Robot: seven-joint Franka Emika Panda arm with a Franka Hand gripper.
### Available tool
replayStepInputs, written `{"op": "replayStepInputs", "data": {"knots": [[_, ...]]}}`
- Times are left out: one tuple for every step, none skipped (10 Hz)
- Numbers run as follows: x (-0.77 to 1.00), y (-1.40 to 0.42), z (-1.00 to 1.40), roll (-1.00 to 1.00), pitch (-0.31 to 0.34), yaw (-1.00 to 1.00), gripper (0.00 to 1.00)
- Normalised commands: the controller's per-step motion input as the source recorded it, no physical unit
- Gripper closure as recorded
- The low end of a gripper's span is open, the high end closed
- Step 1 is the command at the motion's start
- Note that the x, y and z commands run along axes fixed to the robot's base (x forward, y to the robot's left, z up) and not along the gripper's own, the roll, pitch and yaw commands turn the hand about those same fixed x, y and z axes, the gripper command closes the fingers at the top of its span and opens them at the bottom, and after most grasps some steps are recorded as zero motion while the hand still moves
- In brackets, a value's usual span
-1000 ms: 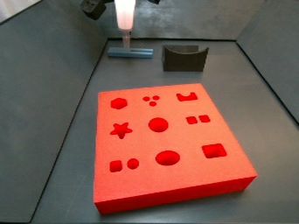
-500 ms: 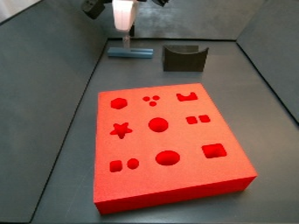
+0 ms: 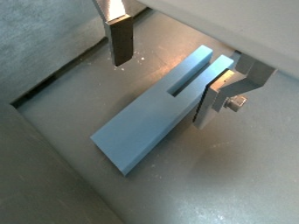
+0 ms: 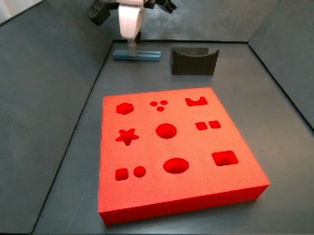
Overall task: Pick up the double-square object. Move up. Place the double-square object on the fixture. Regrasp the double-square object. Move to above the board. Insert the double-square object.
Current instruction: Pick up the double-square object.
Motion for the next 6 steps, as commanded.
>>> {"op": "replayStepInputs", "data": {"knots": [[0.00, 0.01, -0.54, -0.26, -0.029, 0.00, 0.00], [0.00, 0.02, -0.60, -0.27, -0.044, 0.00, 0.00], [-0.02, 0.01, -0.59, -0.28, -0.054, -0.03, 0.00], [-0.01, 0.04, -0.64, -0.26, -0.037, -0.03, 0.00], [0.00, 0.03, -0.64, -0.26, -0.030, -0.04, 0.00], [0.00, 0.00, -0.60, -0.27, -0.046, -0.05, 0.00]]}}
